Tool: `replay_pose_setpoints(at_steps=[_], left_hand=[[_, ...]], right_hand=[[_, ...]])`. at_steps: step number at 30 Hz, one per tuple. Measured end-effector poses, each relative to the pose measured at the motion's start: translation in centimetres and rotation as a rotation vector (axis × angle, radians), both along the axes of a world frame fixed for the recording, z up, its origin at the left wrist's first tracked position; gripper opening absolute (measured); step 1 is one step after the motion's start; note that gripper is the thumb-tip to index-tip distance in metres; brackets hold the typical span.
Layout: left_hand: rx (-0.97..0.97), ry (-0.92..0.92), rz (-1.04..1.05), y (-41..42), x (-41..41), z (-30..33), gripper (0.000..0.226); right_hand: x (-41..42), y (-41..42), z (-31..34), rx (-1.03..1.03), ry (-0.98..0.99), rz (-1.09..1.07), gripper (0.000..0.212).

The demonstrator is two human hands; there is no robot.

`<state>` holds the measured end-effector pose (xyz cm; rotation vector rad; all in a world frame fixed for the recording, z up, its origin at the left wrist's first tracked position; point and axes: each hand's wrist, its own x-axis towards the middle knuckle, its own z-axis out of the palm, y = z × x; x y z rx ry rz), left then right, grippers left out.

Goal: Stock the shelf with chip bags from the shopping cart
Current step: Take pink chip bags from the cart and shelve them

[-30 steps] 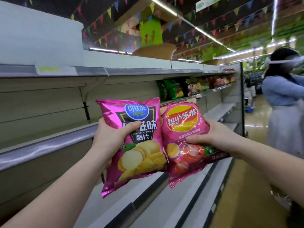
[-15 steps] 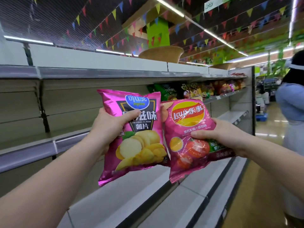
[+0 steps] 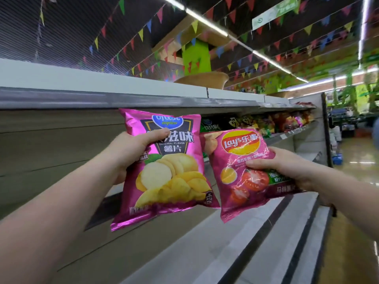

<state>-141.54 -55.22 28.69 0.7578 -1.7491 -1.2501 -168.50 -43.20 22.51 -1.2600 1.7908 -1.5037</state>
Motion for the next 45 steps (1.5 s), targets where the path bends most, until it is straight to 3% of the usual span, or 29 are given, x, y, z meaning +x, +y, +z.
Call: replay_pose_setpoints(at_steps=[3, 7, 11, 15, 19, 23, 26, 29, 32, 37, 41, 45], left_hand=[[0.06, 0.005, -0.001, -1.8, -2.3, 0.8, 0.028], [0.074, 0.007, 0.042, -3.7, -5.4, 1.0, 0.032], [0.105, 0.014, 0.092, -5.2, -8.7, 0.6, 0.033], [0.127, 0.05, 0.165, -6.3, -12.5, 0.6, 0.031], [0.111, 0.049, 0.288, -7.4, -15.6, 1.1, 0.051], [0.11, 0.037, 0.377, -8.3, -17.3, 1.3, 0.055], [0.121, 0.022, 0.425, -8.7, -18.3, 1.3, 0.055], [0.117, -0.001, 0.469, -9.0, -19.0, 1.1, 0.061], [0.118, -0.013, 0.478, -9.0, -19.5, 1.0, 0.062], [0.117, -0.004, 0.484, -9.3, -19.8, 0.9, 0.061], [0.106, -0.004, 0.473, -9.6, -19.8, 0.9, 0.059], [0.11, 0.004, 0.445, -10.2, -19.5, 0.8, 0.056]], right_hand=[[-3.4, -2.8, 0.9, -0.01, -0.042, 0.002, 0.058], [-8.0, -7.0, 1.9, -0.005, -0.05, 0.025, 0.074], [-11.9, -11.5, 3.3, -0.028, -0.033, 0.083, 0.066], [-16.4, -16.8, 4.6, -0.018, -0.042, 0.157, 0.076], [-19.9, -21.2, 6.1, -0.003, -0.05, 0.218, 0.071], [-22.5, -25.2, 6.5, -0.051, -0.057, 0.256, 0.084], [-23.5, -26.7, 5.6, -0.121, -0.067, 0.27, 0.068], [-24.4, -27.6, 4.1, -0.158, 0.006, 0.284, 0.089], [-24.2, -27.8, 2.9, -0.217, 0.097, 0.245, 0.076], [-23.4, -27.6, 2.9, -0.388, 0.463, 0.058, 0.093], [-22.7, -27.3, 2.4, -0.365, 0.706, 0.019, 0.076], [-22.5, -27.2, 1.9, -0.312, 0.693, 0.09, 0.068]])
